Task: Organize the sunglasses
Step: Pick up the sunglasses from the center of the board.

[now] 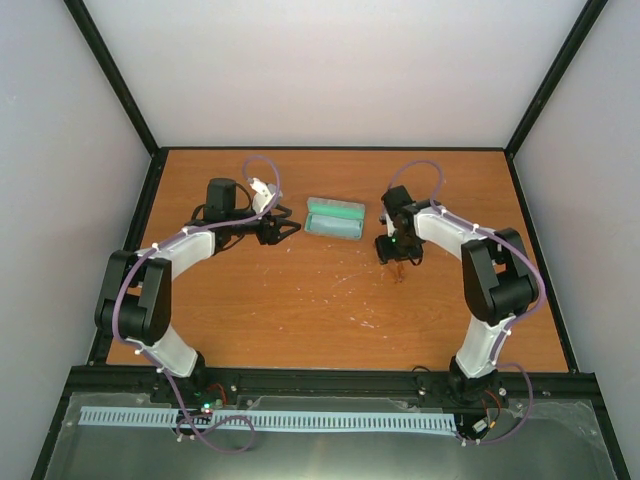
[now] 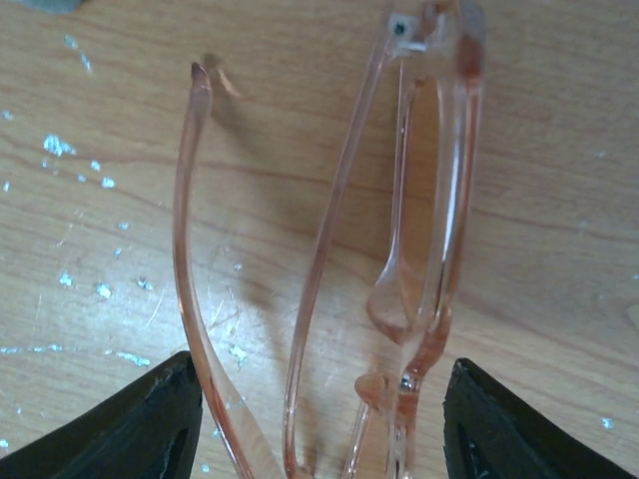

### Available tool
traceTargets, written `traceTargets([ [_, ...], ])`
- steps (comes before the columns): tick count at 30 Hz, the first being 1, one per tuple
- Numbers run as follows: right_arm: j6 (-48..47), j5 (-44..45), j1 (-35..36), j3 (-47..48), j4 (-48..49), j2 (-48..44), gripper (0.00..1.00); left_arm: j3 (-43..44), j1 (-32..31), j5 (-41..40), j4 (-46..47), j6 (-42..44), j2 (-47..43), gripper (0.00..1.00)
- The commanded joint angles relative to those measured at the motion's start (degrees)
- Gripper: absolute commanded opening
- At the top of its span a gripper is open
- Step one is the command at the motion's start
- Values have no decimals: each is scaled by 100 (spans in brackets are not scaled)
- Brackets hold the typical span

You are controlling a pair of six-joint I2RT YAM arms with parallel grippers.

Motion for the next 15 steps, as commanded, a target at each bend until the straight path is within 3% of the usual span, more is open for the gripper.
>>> traceTargets([
  [1, 3, 248, 40, 219, -74, 157, 63, -5, -12, 33, 137, 123, -136, 63],
  [8, -15, 230, 58, 318, -140, 355, 48, 1, -12, 21, 136, 136, -65, 63],
  [12, -10, 247, 67, 354, -179, 391, 32, 12, -12, 22, 135, 150, -34, 63],
  [15, -1, 283, 66, 379, -204, 345, 29, 37, -12, 7, 139, 142, -5, 63],
])
